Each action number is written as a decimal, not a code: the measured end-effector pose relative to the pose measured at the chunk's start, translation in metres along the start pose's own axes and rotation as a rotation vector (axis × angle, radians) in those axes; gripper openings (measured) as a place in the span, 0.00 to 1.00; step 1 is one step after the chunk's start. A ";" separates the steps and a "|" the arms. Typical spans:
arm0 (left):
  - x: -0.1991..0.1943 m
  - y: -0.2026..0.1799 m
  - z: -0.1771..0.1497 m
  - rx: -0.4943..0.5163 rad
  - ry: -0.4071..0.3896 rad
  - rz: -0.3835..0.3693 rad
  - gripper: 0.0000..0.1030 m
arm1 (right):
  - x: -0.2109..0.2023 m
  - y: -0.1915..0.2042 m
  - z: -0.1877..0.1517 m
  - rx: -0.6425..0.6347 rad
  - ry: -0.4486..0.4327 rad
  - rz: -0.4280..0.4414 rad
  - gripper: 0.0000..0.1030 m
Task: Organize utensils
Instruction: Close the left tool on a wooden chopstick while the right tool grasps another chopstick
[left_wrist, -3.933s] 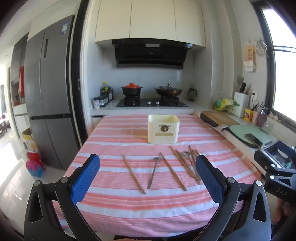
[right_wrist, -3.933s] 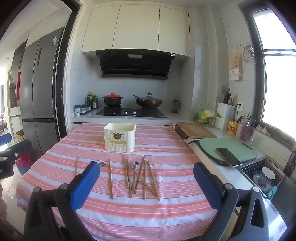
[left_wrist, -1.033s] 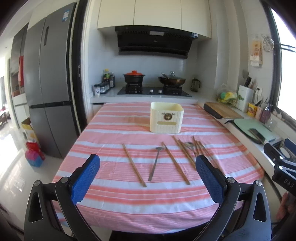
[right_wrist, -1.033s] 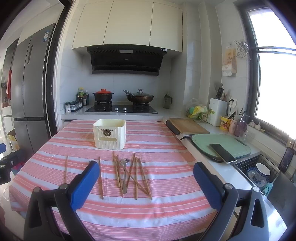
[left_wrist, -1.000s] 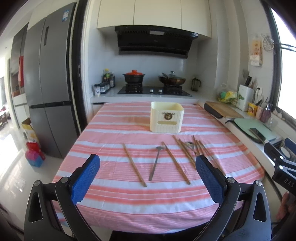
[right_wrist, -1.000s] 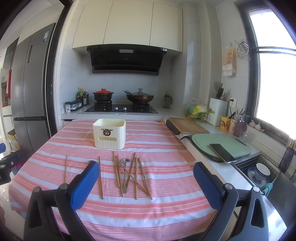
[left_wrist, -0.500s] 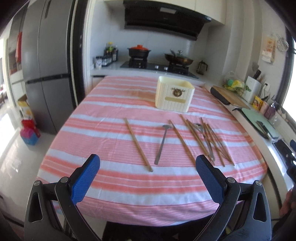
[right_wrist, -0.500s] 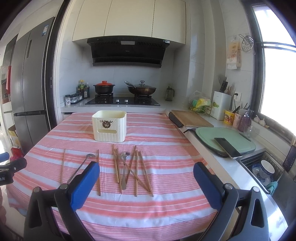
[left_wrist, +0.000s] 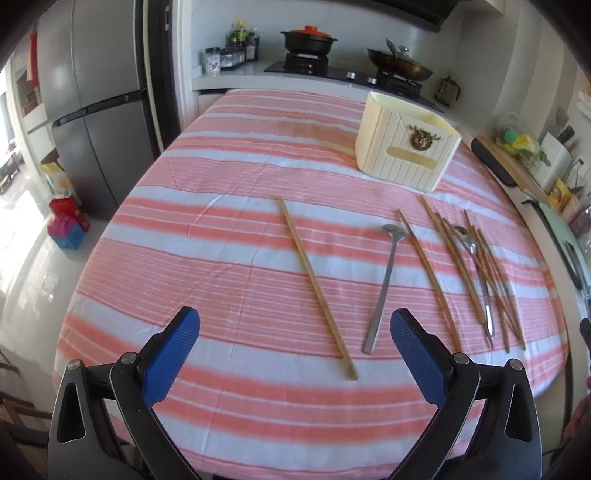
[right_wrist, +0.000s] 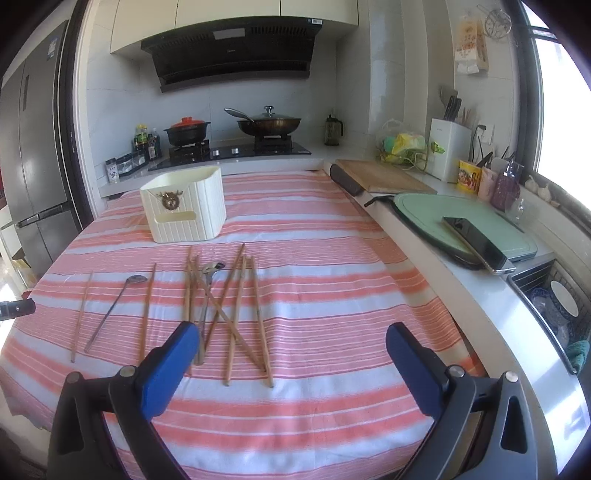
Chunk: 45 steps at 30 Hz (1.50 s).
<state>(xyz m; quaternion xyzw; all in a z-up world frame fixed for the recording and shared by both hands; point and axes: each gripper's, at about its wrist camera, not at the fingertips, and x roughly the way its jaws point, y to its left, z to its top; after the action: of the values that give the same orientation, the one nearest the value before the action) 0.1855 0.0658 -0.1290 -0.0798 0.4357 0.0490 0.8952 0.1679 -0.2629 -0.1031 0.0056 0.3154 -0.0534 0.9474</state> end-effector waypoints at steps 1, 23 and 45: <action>0.009 -0.001 0.004 0.008 0.016 0.007 1.00 | 0.010 -0.002 0.003 -0.020 0.011 -0.002 1.00; 0.113 -0.006 0.024 0.136 0.157 0.146 1.00 | 0.184 0.039 0.021 -0.351 0.476 0.238 0.19; 0.139 0.024 0.055 0.189 0.310 0.069 1.00 | 0.232 0.029 0.056 -0.345 0.634 0.261 0.24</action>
<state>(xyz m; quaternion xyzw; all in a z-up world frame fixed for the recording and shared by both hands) 0.3095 0.1026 -0.2075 0.0131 0.5735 0.0258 0.8187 0.3885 -0.2588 -0.1975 -0.0976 0.5939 0.1259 0.7886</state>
